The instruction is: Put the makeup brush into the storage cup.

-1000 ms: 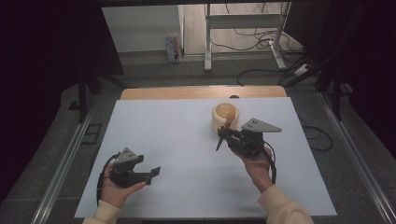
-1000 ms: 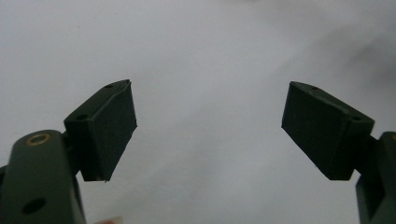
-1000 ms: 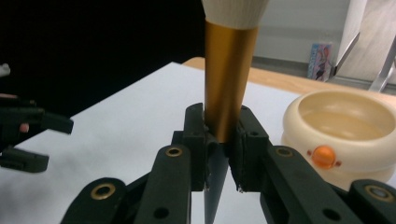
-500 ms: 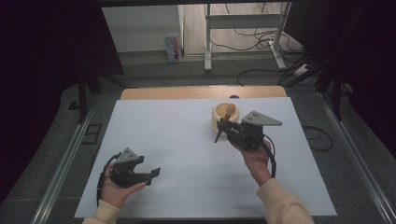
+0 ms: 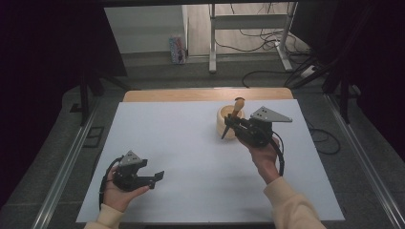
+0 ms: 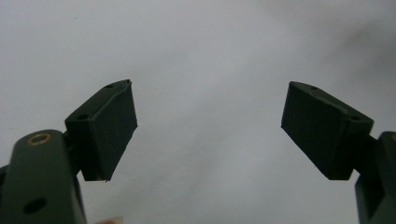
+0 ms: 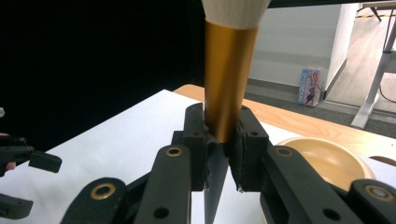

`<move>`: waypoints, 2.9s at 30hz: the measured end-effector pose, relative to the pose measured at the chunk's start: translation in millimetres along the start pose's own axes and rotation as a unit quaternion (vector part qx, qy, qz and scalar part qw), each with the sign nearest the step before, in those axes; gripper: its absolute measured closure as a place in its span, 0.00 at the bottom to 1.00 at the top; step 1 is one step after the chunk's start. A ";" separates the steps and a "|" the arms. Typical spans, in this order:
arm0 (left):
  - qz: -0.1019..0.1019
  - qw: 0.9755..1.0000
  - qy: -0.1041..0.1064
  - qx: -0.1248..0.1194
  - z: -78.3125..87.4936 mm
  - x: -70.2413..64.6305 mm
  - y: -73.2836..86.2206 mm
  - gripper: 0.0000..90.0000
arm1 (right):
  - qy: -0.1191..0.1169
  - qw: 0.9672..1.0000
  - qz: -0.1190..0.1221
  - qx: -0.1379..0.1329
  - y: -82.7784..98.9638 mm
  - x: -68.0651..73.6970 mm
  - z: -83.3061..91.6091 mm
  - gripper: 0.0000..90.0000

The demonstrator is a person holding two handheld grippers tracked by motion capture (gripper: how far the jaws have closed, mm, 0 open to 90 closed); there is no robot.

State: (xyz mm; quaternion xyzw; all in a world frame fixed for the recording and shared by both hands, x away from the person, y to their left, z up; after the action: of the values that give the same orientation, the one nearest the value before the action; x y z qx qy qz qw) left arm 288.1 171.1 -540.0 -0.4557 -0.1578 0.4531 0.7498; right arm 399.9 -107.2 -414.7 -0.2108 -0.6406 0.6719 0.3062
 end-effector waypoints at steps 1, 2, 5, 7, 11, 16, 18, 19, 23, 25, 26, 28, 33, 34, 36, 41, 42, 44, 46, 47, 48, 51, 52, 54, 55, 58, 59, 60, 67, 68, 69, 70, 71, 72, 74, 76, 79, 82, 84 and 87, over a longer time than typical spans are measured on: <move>0.000 1.000 0.000 0.000 0.0 0.1 0.1 0.21 | 0.001 1.000 -0.001 -0.002 -1.3 -0.8 -0.2 0.86; 0.001 1.000 0.000 0.000 0.1 0.0 0.0 0.21 | 0.002 1.000 0.000 -0.002 -2.1 -1.6 -0.4 0.86; 0.000 1.000 0.000 -0.001 0.3 0.2 -0.4 0.21 | 0.004 1.000 0.003 -0.003 -4.7 -4.4 -1.4 0.86; 0.000 1.000 0.001 -0.001 0.2 0.0 -0.5 0.21 | 0.005 1.000 0.005 -0.005 -6.0 -6.0 -2.0 0.86; 0.000 1.000 0.001 -0.002 0.3 -0.7 -0.7 0.21 | 0.007 1.000 0.003 -0.006 -8.4 -11.1 -2.8 0.86; -0.001 1.000 0.000 -0.002 0.3 0.1 -1.1 0.21 | 0.014 1.000 0.001 -0.009 -11.0 -17.0 -4.3 0.86; -0.002 1.000 0.000 -0.002 0.5 0.4 -1.1 0.21 | 0.016 1.000 0.004 -0.007 -11.2 -19.2 -5.3 0.86; -0.001 1.000 -0.001 -0.001 0.5 0.6 -1.0 0.21 | 0.017 1.000 0.003 -0.009 -11.6 -20.4 -6.4 0.86; 0.000 1.000 -0.002 -0.001 0.5 2.1 -0.4 0.21 | 0.019 1.000 0.002 -0.010 -13.5 -23.3 -9.3 0.86; 0.000 1.000 -0.003 -0.001 0.8 2.3 -0.6 0.21 | 0.020 1.000 0.005 -0.011 -14.1 -24.4 -11.3 0.86; 0.000 1.000 -0.003 -0.002 0.8 2.3 -0.6 0.21 | 0.021 1.000 0.006 -0.012 -14.5 -24.9 -12.0 0.86; 0.001 1.000 -0.002 -0.001 0.6 2.0 -0.5 0.21 | 0.022 1.000 0.007 -0.013 -14.9 -26.2 -13.7 0.86; 0.002 1.000 -0.002 0.000 0.4 2.2 -0.4 0.21 | 0.026 1.000 0.005 -0.017 -17.8 -31.5 -17.0 0.86; 0.001 1.000 -0.003 0.000 0.4 2.3 -0.2 0.21 | 0.027 0.999 0.006 -0.019 -19.0 -33.0 -17.2 0.86; 0.002 1.000 -0.003 0.002 0.4 2.8 0.2 0.21 | 0.027 0.999 0.005 -0.021 -21.1 -35.7 -17.4 0.86; 0.001 1.000 -0.004 0.002 0.2 3.3 0.3 0.21 | 0.033 0.999 0.000 -0.029 -25.5 -44.3 -18.2 0.86; 0.001 1.000 -0.004 0.002 0.2 3.4 0.3 0.21 | 0.034 0.999 -0.001 -0.031 -26.2 -45.8 -18.5 0.86; 0.001 1.000 -0.004 0.002 0.3 3.7 0.3 0.21 | 0.037 0.999 -0.002 -0.032 -26.5 -49.2 -19.6 0.86; 0.002 1.000 -0.005 0.002 0.2 4.0 0.3 0.21 | 0.039 0.999 -0.004 -0.032 -26.8 -52.4 -20.9 0.86; 0.002 1.000 -0.005 0.002 0.2 4.0 0.4 0.21 | 0.041 0.999 -0.006 -0.033 -27.2 -54.4 -21.7 0.86; 0.001 1.000 -0.005 0.003 0.1 4.1 0.5 0.21 | 0.041 0.999 -0.006 -0.033 -27.3 -55.6 -22.0 0.86; 0.000 1.000 -0.005 0.003 0.0 3.9 0.6 0.21 | 0.045 0.998 -0.010 -0.033 -27.5 -60.6 -23.6 0.86; 0.000 1.000 -0.004 0.004 -0.2 3.9 0.7 0.21 | 0.046 0.998 -0.011 -0.034 -27.4 -61.8 -23.9 0.86; 0.000 1.000 -0.005 0.004 -0.2 3.9 0.7 0.21 | 0.049 0.998 -0.011 -0.033 -26.6 -65.1 -24.8 0.86; 0.000 1.000 -0.005 0.003 -0.2 3.9 0.6 0.21 | 0.049 0.998 -0.013 -0.032 -26.1 -66.7 -25.3 0.86; 0.000 1.000 -0.005 0.003 -0.2 3.8 0.4 0.21 | 0.054 0.998 -0.015 -0.033 -25.0 -70.8 -26.3 0.86; -0.001 1.000 -0.005 0.004 -0.2 3.8 0.5 0.21 | 0.055 0.998 -0.015 -0.032 -24.7 -72.3 -26.3 0.86; -0.001 1.000 -0.005 0.004 -0.4 3.8 0.6 0.21 | 0.058 0.998 -0.014 -0.032 -24.3 -74.8 -26.6 0.86; 0.000 1.000 -0.004 0.007 -1.3 3.9 1.1 0.21 | 0.067 0.997 -0.022 -0.031 -21.5 -86.5 -31.0 0.86; 0.000 1.000 -0.004 0.007 -1.4 3.9 1.2 0.21 | 0.068 0.997 -0.022 -0.031 -21.1 -87.8 -31.9 0.86; 0.000 1.000 -0.004 0.007 -1.4 4.0 1.3 0.21 | 0.070 0.997 -0.023 -0.031 -20.4 -89.6 -33.3 0.86; 0.001 1.000 -0.004 0.008 -1.5 4.1 1.4 0.21 | 0.071 0.997 -0.024 -0.031 -20.1 -90.6 -33.9 0.86; 0.001 1.000 -0.004 0.008 -1.5 4.1 1.5 0.21 | 0.073 0.997 -0.024 -0.031 -19.4 -92.4 -35.2 0.86; 0.001 1.000 -0.004 0.008 -1.6 4.1 1.7 0.21 | 0.073 0.997 -0.025 -0.031 -18.8 -93.2 -35.9 0.86; 0.001 1.000 -0.004 0.009 -1.9 4.3 2.0 0.21 | 0.076 0.996 -0.024 -0.029 -16.7 -95.7 -38.1 0.86; 0.001 1.000 -0.004 0.009 -1.9 4.4 2.0 0.21 | 0.079 0.996 -0.022 -0.025 -14.0 -98.0 -40.6 0.86; 0.001 1.000 -0.004 0.009 -1.9 4.7 1.9 0.21 | 0.082 0.996 -0.023 -0.019 -8.7 -101.5 -45.3 0.86; 0.001 1.000 -0.004 0.009 -1.8 4.9 2.1 0.21 | 0.084 0.996 -0.022 -0.012 -3.3 -103.4 -49.3 0.86; 0.001 1.000 -0.004 0.009 -1.8 5.1 2.2 0.21 | 0.085 0.996 -0.022 -0.004 1.1 -104.2 -52.0 0.86; 0.002 1.000 -0.003 0.010 -2.0 5.1 2.5 0.21 | 0.085 0.996 -0.021 0.005 5.8 -104.1 -53.9 0.86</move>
State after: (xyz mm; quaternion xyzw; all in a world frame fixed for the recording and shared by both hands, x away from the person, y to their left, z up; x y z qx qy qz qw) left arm 290.8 174.7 -544.1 -0.4469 -0.1545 0.4572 0.7533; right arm 510.8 -138.6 -436.6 -0.2526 -0.6129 0.6482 0.3747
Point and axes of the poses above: each handheld gripper's, and its own axes: z roughly backward along the jaws, y roughly out of its underside, x roughly to its left, the point moved 8 cm from there along -z, roughly forward along the jaws, and after that the axes turned 10 degrees about -x, right-handed, at the moved point
